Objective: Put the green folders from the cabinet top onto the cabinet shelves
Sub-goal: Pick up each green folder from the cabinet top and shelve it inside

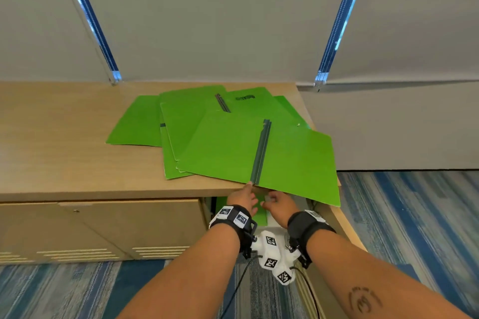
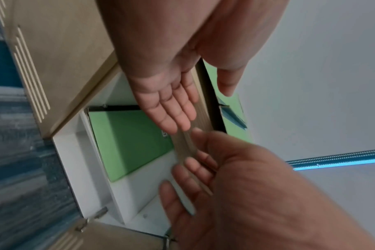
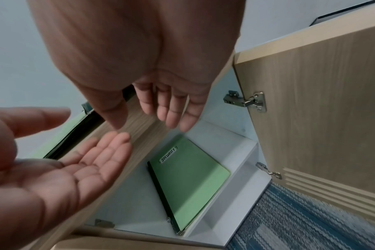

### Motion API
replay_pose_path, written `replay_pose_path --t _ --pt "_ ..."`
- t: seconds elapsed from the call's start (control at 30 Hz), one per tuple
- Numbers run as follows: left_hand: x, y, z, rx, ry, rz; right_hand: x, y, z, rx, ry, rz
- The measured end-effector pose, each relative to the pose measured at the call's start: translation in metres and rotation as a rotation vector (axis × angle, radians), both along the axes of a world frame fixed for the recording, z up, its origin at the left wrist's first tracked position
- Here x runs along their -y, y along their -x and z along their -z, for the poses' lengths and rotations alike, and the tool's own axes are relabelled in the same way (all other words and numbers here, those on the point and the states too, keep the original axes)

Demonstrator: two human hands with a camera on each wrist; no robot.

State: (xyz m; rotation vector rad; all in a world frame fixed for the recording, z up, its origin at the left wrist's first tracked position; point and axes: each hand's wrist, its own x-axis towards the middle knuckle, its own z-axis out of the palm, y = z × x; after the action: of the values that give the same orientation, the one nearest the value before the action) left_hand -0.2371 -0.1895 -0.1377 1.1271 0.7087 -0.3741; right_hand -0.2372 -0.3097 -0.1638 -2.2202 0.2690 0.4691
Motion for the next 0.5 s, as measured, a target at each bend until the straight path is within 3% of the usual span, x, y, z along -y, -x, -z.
replay_pose_path --t 0.13,0.33,0.4,0.5 --pt "0.011 -0.006 -0.013 0.029 0.031 0.015 0.014 0.01 0.006 -0.001 -0.223 0.106" --pt "0.018 -0.021 -0.019 -0.022 -0.091 0.023 0.036 0.011 0.006 -0.02 -0.331 0.143" --pt "0.023 -0.023 -0.013 0.034 -0.237 0.043 0.046 0.004 0.006 0.102 -0.202 0.205" --pt "0.024 -0.028 -0.004 0.251 -0.58 0.092 0.054 -0.015 -0.008 0.357 0.221 0.147"
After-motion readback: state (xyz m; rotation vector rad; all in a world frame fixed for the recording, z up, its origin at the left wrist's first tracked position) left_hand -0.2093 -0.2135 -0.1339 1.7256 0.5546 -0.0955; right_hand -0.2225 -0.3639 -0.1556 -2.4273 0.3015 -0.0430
